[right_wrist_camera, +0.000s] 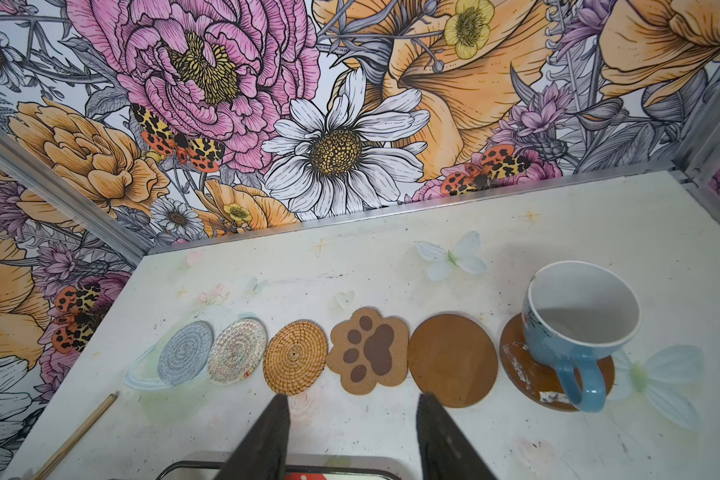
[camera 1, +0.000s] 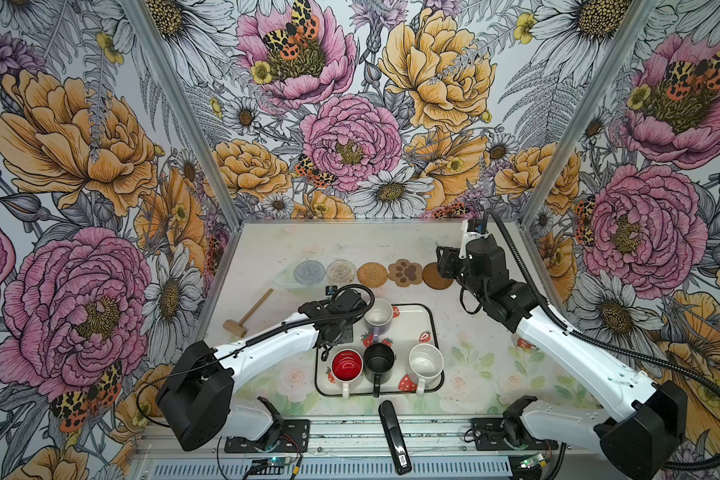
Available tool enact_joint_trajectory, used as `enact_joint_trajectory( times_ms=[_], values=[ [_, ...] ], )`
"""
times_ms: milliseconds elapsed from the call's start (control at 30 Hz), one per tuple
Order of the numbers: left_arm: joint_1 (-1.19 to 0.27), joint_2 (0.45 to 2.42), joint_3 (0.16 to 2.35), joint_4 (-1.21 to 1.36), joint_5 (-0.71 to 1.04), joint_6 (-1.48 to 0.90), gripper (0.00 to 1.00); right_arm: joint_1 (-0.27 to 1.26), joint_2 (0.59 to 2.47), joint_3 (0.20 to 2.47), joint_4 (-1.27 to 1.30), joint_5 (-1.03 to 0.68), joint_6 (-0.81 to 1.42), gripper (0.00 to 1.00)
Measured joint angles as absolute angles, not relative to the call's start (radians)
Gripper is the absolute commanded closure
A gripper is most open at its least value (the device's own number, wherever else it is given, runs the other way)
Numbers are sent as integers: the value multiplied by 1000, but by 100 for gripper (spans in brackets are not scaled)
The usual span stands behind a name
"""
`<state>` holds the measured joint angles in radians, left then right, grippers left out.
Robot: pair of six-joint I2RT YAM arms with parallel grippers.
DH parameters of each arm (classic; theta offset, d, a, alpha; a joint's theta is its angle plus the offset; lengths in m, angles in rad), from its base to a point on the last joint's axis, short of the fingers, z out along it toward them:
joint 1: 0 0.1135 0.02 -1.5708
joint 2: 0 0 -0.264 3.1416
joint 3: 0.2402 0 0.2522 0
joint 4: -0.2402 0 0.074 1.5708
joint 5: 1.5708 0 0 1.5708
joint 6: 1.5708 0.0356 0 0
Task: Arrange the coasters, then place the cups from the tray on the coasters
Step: 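Lift the grey mug with the left gripper and carry it toward the grey coaster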
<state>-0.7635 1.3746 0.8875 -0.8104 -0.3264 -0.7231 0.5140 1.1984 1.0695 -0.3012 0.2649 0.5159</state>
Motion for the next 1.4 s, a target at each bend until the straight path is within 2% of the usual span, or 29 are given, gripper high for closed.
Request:
enact_joint_trajectory(
  times_ms=[467,733,1400],
  values=[
    [-780,1305,894,-831,-331,-723,100,509,1196,1059,-301,265,516,50],
    [-775,1277,979,-853,-361,-697,100,497,1193,1055,-301,253,516,51],
    [-592,1550,1342,-876,-455,-519,100,434,1184,1008,-278,179,516,52]
  ],
)
